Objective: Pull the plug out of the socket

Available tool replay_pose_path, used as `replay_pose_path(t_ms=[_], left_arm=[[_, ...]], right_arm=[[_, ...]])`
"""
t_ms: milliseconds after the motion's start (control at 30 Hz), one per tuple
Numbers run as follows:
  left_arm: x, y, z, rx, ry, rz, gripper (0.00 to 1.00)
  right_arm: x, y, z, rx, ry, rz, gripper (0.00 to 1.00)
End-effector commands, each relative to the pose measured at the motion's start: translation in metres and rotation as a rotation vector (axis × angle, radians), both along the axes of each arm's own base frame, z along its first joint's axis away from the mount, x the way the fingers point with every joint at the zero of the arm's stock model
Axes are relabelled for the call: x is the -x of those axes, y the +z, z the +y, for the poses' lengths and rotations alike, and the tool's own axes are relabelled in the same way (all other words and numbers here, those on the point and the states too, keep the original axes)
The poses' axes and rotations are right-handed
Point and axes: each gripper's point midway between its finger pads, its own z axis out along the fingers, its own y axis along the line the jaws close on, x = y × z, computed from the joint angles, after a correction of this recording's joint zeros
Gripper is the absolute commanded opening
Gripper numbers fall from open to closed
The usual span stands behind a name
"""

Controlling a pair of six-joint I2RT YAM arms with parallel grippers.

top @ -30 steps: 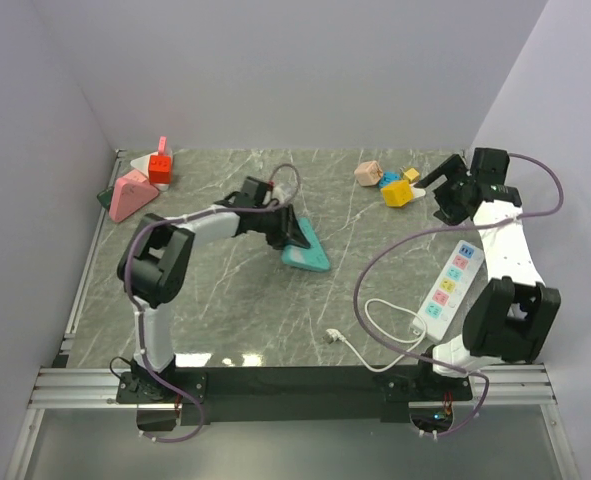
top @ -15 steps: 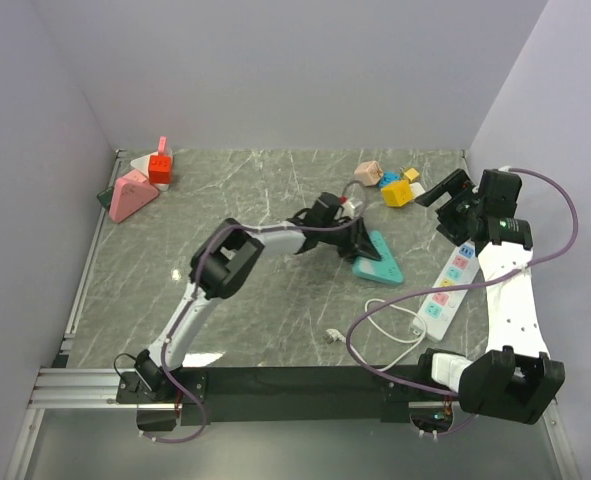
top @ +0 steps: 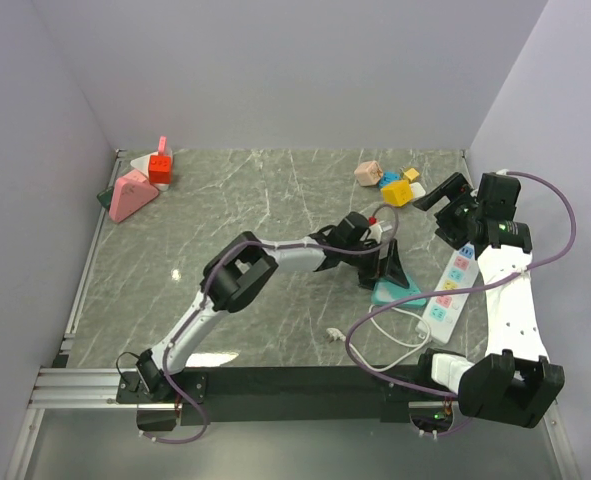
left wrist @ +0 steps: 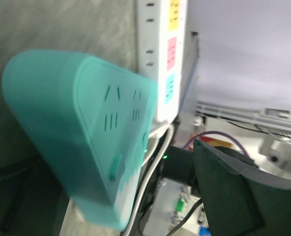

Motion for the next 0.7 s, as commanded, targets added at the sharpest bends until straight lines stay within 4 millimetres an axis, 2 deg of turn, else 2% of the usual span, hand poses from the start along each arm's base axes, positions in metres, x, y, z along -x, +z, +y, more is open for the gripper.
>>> replay_pose_path(t_ms=[0, 33, 67, 133, 167, 200, 267, 300, 333, 367, 400, 567, 633, 667], left_arm=[[-0.013, 0.032, 0.028, -0.039, 0.048, -0.136, 1.00], [-0.013, 0.035, 0.035, -0.055, 0.045, -0.166, 1.00], [-0.016, 0.055, 0.039, -0.036, 0.058, -0.217, 0.99], [-0.013, 0.052, 0.053, -0.089, 0.049, -0.265, 0.99], [-0.010, 0.061, 0.061, -0.110, 0.052, -0.274, 1.00], [-0.012, 0.053, 0.070, -0.150, 0.074, -0.288, 0.99], [-0.015, 0.059, 0.084, -0.179, 0.104, -0.325, 0.99], [-0.015, 0.046, 0.095, -0.221, 0.114, -0.317, 0.99], [-0.017, 0.044, 0.102, -0.247, 0.125, -0.321, 0.99], [-0.022, 0.052, 0.110, -0.248, 0.144, -0.341, 0.99], [-0.021, 0.044, 0.119, -0.281, 0.150, -0.345, 1.00], [-0.031, 0.024, 0.135, -0.414, 0.162, -0.375, 1.00], [-0.041, 0.022, 0.141, -0.452, 0.238, -0.384, 0.99], [-0.045, 0.022, 0.142, -0.452, 0.261, -0.384, 0.84]], right_arm=[[-0.002, 0.010, -0.001, 0.021, 0.016, -0.039, 0.98], [-0.003, 0.010, -0.002, 0.026, 0.012, -0.040, 0.98], [-0.004, 0.011, -0.003, 0.030, 0.011, -0.043, 0.98], [-0.005, 0.011, -0.004, 0.035, 0.007, -0.039, 0.98], [-0.006, 0.011, -0.004, 0.036, 0.008, -0.038, 0.98], [-0.007, 0.012, -0.005, 0.038, 0.005, -0.039, 0.98], [-0.010, 0.013, -0.006, 0.039, 0.002, -0.035, 0.98], [-0.010, 0.013, -0.006, 0.040, 0.004, -0.037, 0.99], [-0.012, 0.014, -0.007, 0.040, 0.002, -0.038, 0.99], [-0.013, 0.014, -0.007, 0.039, 0.000, -0.037, 0.99], [-0.013, 0.014, -0.007, 0.041, 0.001, -0.037, 0.99], [-0.017, 0.008, -0.008, 0.039, 0.002, -0.023, 0.99], [-0.016, 0.008, -0.007, 0.036, 0.004, -0.022, 0.98], [-0.015, 0.008, -0.007, 0.036, 0.004, -0.029, 0.98]])
